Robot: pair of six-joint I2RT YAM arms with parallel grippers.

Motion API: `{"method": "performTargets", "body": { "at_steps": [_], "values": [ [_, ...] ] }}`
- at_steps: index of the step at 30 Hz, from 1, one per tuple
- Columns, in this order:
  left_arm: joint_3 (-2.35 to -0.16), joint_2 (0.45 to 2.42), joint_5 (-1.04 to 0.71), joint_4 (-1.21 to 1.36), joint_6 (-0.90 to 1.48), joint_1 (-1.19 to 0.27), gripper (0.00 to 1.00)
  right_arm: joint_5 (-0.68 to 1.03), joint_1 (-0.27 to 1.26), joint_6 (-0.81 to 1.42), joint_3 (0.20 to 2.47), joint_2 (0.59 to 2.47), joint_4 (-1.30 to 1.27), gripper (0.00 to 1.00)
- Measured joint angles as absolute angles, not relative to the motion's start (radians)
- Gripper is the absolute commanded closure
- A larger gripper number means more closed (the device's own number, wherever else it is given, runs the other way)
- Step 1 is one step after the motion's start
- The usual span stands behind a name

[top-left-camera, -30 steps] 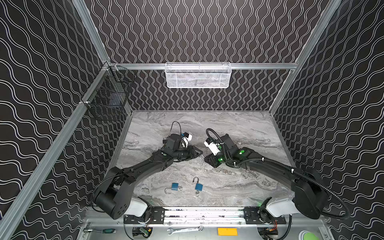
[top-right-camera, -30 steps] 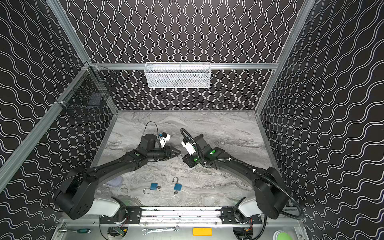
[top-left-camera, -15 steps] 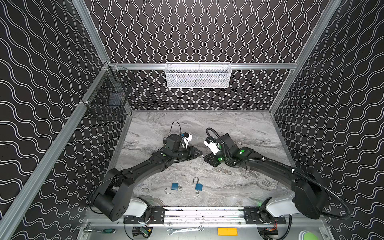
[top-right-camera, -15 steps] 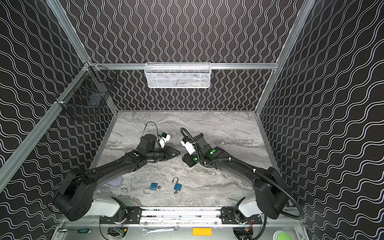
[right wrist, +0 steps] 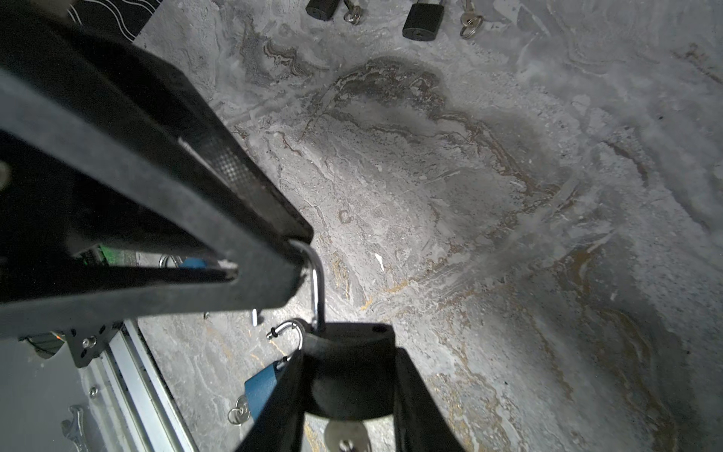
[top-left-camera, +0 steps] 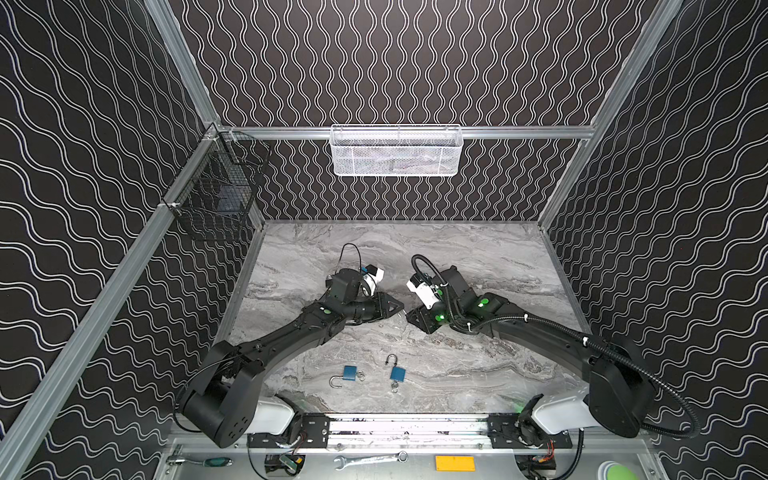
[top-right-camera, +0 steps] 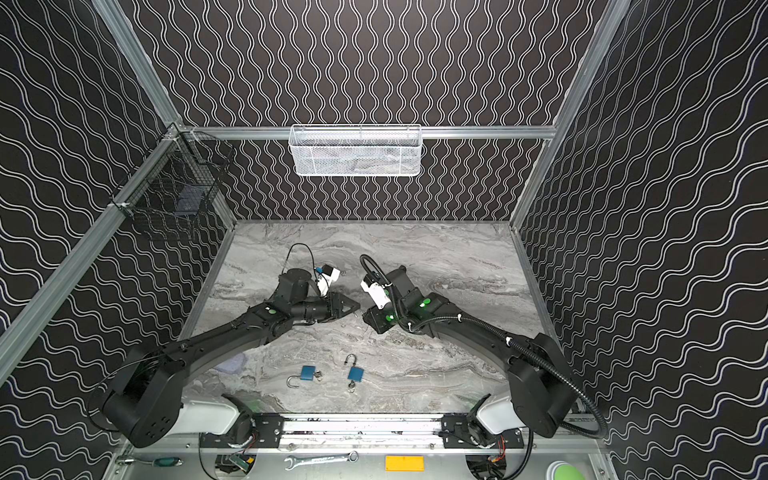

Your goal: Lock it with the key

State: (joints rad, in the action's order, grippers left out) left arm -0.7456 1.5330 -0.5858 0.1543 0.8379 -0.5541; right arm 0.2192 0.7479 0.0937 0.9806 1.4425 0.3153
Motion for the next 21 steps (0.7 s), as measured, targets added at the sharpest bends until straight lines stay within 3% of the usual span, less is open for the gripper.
{"method": "performTargets", "body": {
  "at_steps": [21],
  "values": [
    [-0.748,1.537,-0.583,0.135,0.838,-0.558,0.91,0.222,0.748,0.094,0.981,1.435,0.316,0.88]
  ]
}}
